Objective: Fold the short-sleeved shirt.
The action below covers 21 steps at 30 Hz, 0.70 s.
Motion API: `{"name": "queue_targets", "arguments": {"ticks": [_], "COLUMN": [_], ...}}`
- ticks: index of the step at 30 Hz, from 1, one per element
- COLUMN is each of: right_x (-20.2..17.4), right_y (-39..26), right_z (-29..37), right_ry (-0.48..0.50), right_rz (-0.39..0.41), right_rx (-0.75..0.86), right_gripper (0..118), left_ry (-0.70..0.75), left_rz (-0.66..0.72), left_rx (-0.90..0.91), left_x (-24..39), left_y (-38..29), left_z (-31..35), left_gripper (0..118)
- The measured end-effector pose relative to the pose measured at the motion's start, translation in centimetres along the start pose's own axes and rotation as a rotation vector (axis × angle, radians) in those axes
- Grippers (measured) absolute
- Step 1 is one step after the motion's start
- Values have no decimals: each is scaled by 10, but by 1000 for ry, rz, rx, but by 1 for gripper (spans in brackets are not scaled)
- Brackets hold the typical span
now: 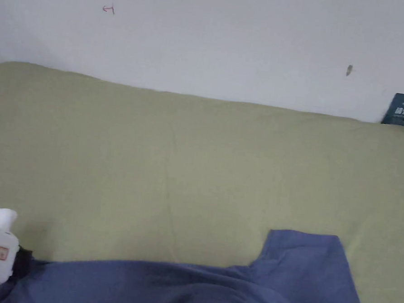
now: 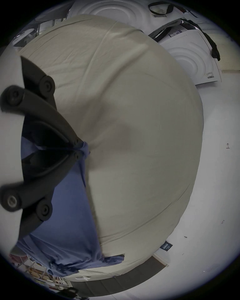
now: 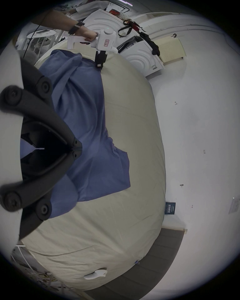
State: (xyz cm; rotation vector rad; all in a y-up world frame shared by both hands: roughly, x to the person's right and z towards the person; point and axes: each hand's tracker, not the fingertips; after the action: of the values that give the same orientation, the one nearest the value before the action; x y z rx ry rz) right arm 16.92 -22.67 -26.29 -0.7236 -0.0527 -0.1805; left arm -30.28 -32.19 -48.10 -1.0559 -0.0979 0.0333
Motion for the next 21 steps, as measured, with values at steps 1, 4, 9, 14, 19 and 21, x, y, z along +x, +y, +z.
{"name": "queue_targets", "arguments": {"ticks": [1, 4, 9, 14, 19, 21], "right_x": [9, 43, 106, 127, 133, 132], "right_y": [10, 57, 133, 145, 135, 128], "right_z": [-10, -58, -184, -247, -258, -260], "right_ry": [8, -1, 16, -74, -53, -26], "right_rz": [-3, 2, -31, 17, -101, -132], "right_rx": [1, 4, -340, -515, -546, -567], "right_gripper": [1, 1, 108, 110, 100, 74], "left_ry": [-8, -55, -62, -65, -69, -72], "left_rz": [3, 10, -12, -14, -8, -7], "left_rx": [-3, 2, -4, -37, -37, -36], "left_x": [0, 6, 16, 21, 17, 17], "left_y": [-2, -7, -8, -11, -8, -7], "left_z": [2, 9, 12, 4, 0, 0], "left_gripper": [0, 0, 0, 0, 0, 0]}}
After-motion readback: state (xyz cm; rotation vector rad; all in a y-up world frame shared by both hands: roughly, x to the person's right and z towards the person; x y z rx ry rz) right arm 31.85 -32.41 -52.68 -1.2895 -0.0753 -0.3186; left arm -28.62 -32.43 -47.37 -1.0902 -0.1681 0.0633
